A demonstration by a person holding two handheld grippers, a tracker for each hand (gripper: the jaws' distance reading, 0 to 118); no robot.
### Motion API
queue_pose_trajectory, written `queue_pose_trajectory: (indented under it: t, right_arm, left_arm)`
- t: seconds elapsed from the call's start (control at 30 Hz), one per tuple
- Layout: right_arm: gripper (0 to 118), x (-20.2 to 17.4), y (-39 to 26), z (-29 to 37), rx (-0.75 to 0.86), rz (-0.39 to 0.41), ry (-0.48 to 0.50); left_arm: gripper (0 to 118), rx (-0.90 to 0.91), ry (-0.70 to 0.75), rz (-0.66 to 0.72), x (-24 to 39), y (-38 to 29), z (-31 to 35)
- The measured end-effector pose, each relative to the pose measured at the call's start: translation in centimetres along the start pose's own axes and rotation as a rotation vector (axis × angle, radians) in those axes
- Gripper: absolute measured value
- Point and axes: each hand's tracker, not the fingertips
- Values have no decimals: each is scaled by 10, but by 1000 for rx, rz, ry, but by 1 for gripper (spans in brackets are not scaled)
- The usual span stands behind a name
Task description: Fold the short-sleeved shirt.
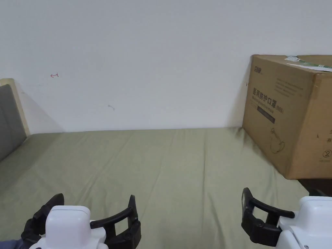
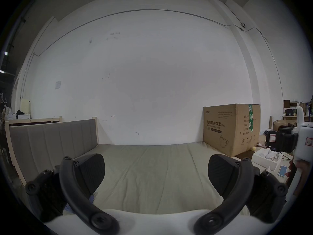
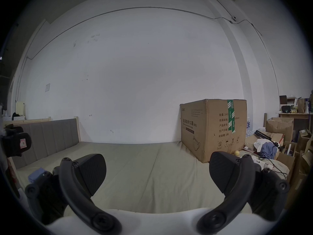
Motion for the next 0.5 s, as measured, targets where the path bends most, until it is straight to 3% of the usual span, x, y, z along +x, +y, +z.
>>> queue_pose_trajectory:
  t: [0.1,0.2,0.5]
  right_arm:
    - [118,-2,0,-3,-16,15,12]
    - [118,-2,-1,-5,-28,11,13]
    - [118,-5,-9,-9,-82,25,13]
  left_arm:
    - [118,-13,4,9,-1,0,-1]
    - [118,-44,133,4,0,-2,-5]
    - [118,-145,248,28,2,-6,-20]
